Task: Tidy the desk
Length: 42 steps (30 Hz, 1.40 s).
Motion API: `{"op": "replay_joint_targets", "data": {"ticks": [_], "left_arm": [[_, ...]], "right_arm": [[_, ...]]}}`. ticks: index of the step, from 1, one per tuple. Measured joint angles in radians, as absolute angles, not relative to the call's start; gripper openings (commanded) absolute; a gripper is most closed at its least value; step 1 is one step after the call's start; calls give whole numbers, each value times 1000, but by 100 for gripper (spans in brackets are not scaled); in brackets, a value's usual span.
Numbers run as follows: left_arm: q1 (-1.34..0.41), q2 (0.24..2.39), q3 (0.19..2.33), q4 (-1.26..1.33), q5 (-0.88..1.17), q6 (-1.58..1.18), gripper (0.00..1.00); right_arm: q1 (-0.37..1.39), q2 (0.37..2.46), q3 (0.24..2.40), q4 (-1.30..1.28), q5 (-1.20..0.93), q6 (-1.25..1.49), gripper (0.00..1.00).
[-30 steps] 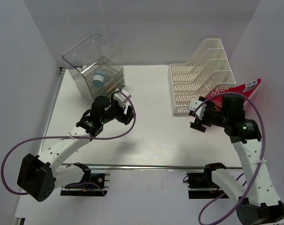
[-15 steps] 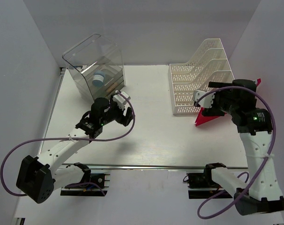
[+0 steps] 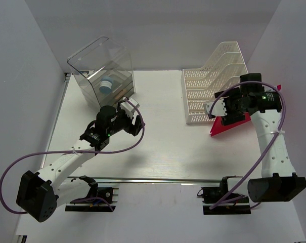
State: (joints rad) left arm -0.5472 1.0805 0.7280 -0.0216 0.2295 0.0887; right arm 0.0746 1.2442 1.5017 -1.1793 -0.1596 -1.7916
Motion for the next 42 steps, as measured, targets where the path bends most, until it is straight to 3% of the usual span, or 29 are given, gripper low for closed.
{"op": "replay_joint_targets", "data": {"ticks": [29,38,42], "left_arm": [[-547,1081,728,8,235,89,84],[-547,1081,728,10,241,89,84],[-547,1081,728,10,245,89,84]], "right_arm": [[17,1353,1390,-1093,-239,-1843,83],[11,1353,1324,-1088,-212,-1842,72],[-15,1341,1320,-1068,-197,-1841,57]]}}
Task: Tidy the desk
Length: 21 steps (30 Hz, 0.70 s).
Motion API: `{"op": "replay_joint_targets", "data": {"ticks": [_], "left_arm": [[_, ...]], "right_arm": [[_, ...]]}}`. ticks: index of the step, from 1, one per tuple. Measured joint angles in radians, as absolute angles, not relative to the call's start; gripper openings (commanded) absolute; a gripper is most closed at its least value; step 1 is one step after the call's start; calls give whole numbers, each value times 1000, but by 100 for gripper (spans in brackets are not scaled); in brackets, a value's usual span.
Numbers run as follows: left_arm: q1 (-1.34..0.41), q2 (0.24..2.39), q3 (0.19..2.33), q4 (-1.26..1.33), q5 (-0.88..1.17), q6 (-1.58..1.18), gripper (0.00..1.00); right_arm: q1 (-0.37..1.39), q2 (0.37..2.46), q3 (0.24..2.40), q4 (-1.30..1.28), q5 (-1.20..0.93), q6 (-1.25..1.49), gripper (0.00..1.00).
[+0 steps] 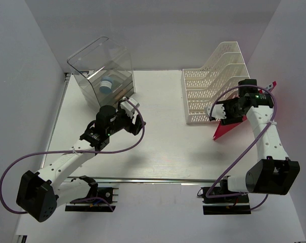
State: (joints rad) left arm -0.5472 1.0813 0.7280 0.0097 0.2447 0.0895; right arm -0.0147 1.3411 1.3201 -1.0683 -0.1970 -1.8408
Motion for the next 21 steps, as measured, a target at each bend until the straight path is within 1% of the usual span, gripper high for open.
{"op": "replay_joint_targets", "data": {"ticks": [1,2,5,8,14,16,17,21], "left_arm": [[-547,1081,728,10,245,89,84],[-547,1081,728,10,245,89,84],[-547,1081,728,12,247,89,84],[-547,1081,728,13,247,89,84],[-547,1081,728,17,248,89,84],[-547,1081,728,19,249,89,84],[-547,1081,728,20,249,89,84],[-547,1081,727,23,252,89,84]], "right_arm": [[-20,1335,1317,-1065,-191,-1840,51],[-22,1328,1316,-1064,-185,-1841,39],[-25,1309,1306,-1055,-162,-1848,26],[-25,1290,1285,-1047,-142,-1862,18],[-25,1280,1271,-1047,-108,-1883,8],[-25,1279,1272,-1054,-103,-1888,2],[-25,1278,1273,-1065,-102,-1891,0],[-24,1278,1310,-1140,-105,-1902,0]]}}
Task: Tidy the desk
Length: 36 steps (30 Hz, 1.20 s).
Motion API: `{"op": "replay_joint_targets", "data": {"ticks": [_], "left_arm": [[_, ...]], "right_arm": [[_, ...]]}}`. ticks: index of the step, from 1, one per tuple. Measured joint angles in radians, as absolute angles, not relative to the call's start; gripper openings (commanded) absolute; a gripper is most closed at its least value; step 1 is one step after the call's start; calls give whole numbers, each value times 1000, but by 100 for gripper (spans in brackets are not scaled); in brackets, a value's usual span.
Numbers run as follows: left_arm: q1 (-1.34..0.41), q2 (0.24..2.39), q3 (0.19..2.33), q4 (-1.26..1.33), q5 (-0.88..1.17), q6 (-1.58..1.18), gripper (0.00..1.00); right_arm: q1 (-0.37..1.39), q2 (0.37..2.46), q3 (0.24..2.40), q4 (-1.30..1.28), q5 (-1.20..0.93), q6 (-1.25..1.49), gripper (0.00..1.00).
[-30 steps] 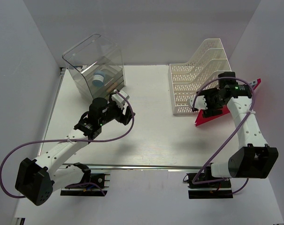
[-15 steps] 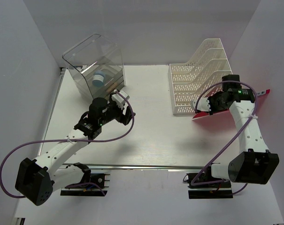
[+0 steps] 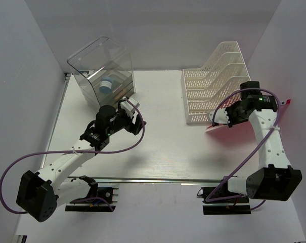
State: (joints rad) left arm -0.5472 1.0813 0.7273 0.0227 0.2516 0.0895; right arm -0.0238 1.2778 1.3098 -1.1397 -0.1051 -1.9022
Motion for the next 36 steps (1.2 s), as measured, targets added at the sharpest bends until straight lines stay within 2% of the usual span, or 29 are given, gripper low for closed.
{"op": "replay_joint_targets", "data": {"ticks": [12,21,30,36], "left_arm": [[-547,1081,719,31,260,92,84],[-547,1029,661,75,314,93,87],[-546,918,570,215,410,56,89],[-546,846,513,328,463,-17,90]], "right_arm": [[56,1158,1328,-1293,-254,-1888,0],[128,1150,1344,-1309,-440,-1731,0],[179,1174,1528,-1317,-722,-1489,0],[184,1173,1657,-1296,-815,-1336,0]]}}
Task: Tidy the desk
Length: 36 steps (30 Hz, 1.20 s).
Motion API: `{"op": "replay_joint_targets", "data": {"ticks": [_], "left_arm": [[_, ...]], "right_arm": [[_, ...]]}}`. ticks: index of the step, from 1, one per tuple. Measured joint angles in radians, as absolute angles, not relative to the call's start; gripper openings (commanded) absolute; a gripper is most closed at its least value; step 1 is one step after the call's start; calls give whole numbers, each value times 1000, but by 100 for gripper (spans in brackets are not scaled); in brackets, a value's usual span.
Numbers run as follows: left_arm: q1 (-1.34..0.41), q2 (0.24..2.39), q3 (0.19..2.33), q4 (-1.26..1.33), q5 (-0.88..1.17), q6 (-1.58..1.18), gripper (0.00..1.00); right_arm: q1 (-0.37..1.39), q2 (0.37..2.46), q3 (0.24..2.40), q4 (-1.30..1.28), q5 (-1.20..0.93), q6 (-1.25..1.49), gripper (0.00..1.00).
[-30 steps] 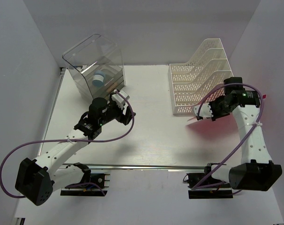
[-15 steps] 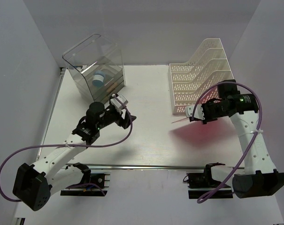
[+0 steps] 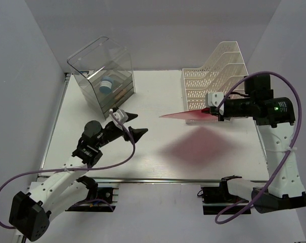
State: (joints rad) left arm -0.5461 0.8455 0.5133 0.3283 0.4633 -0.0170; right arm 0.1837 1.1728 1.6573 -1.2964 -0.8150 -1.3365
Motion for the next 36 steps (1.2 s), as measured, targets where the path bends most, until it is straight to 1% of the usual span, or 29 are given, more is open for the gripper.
{"op": "replay_joint_targets", "data": {"ticks": [4,7,9,11,17,26,29,32,33,35,36], "left_arm": [[-546,785,469,446,492,-65,91],[-546,734,346,628,501,-128,93],[-546,737,269,746,510,-173,93],[-546,783,241,830,530,-207,93],[-547,956,245,1072,551,-284,93],[-552,1144,355,1250,561,-354,94],[-554,1198,399,1292,587,-409,91],[-554,1238,430,1308,626,-464,88],[-554,1248,438,1311,643,-484,86],[-556,1261,448,1314,672,-520,83],[-559,1265,452,1315,683,-539,76]], "right_arm": [[183,1150,1666,-1242,-867,-1226,0],[183,1136,1666,-1205,-915,-1141,0],[182,1127,1666,-1177,-952,-1082,0],[180,1120,1666,-1141,-991,-1019,0],[167,1116,1679,-1048,-1137,-855,0],[149,1113,1677,-895,-1366,-624,0],[144,1099,1647,-825,-1407,-561,0],[142,1052,1542,-683,-1431,-440,0],[142,1029,1489,-592,-1438,-371,0],[140,973,1341,-300,-1449,-128,0],[140,952,1277,-157,-1449,-24,0]]}}
